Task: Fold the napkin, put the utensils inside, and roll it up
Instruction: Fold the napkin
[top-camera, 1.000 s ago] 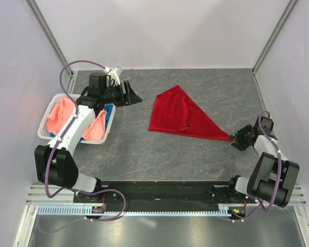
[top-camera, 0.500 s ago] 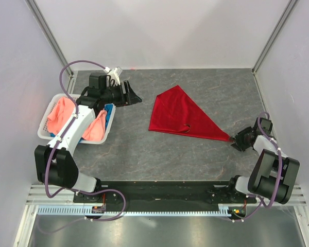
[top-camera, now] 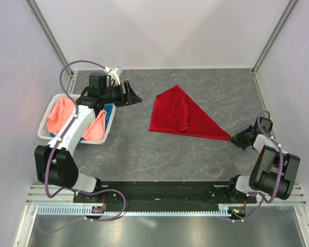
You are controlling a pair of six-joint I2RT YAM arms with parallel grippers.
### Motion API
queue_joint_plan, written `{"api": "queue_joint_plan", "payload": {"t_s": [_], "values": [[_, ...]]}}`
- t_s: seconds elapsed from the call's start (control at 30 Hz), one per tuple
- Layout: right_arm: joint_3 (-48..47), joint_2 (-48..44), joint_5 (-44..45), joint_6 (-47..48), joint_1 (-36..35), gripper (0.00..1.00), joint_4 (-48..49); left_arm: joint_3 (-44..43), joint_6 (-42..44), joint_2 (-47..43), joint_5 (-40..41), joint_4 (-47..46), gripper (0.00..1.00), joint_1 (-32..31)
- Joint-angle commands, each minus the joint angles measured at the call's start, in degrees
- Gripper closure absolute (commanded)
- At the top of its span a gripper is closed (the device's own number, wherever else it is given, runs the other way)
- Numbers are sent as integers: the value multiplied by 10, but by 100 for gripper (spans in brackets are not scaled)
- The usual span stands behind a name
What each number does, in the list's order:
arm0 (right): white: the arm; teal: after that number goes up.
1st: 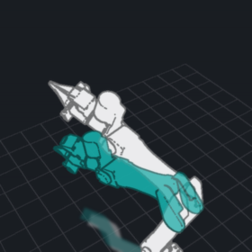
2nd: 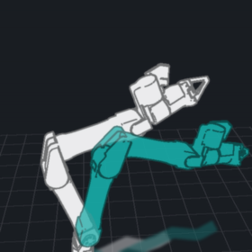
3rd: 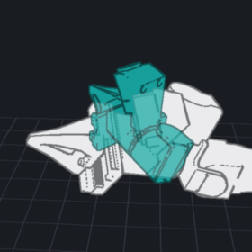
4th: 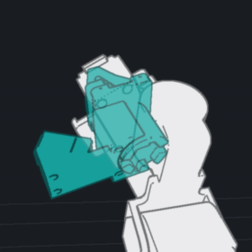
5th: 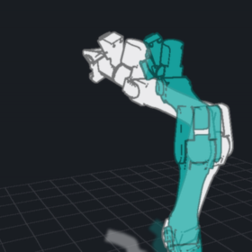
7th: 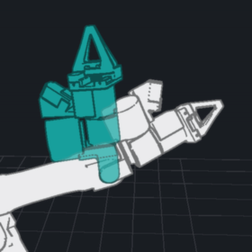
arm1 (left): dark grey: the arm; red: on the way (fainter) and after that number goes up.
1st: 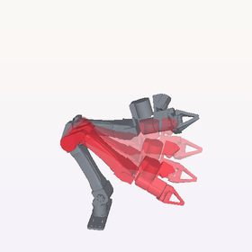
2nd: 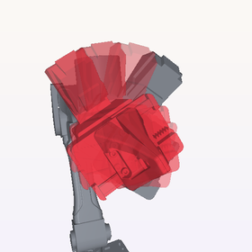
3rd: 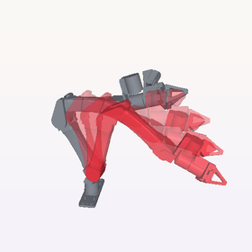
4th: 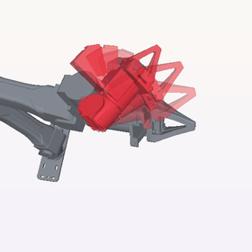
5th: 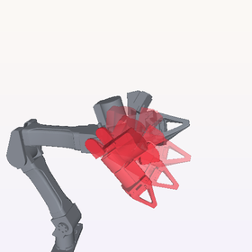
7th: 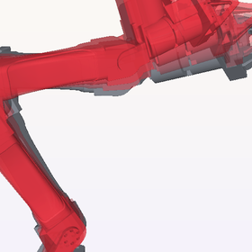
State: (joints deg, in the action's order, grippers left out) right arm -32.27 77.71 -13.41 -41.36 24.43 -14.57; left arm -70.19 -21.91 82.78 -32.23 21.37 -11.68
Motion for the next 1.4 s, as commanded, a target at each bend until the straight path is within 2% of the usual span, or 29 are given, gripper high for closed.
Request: {"api": "queue_joint_plan", "payload": {"t_s": [0.0, 0.2, 0.43, 0.6, 0.8, 0.93, 1.37], "values": [[18, 10, 35, 5, 2, 77, -1, -2, 13, -15, -21, -1, 28, 3], [22, -5, 36, 14, 2, 85, -3, -2, 11, -11, -26, -2, 28, 3], [12, -15, 34, 36, 1, 100, -5, -1, 9, -11, -32, -4, 28, 3], [-5, -42, 24, 62, -11, 100, 8, 0, 8, -11, -35, -5, 28, 3], [-41, -94, 61, 79, -85, 100, 18, 1, 5, -11, -39, -8, 28, 3], [-78, -99, 93, 79, -167, 100, 20, 2, 4, -11, -40, -10, 28, 3], [-175, 1, 128, 28, -387, 100, 104, 5, 5, -12, -40, -12, 29, 3]]}}
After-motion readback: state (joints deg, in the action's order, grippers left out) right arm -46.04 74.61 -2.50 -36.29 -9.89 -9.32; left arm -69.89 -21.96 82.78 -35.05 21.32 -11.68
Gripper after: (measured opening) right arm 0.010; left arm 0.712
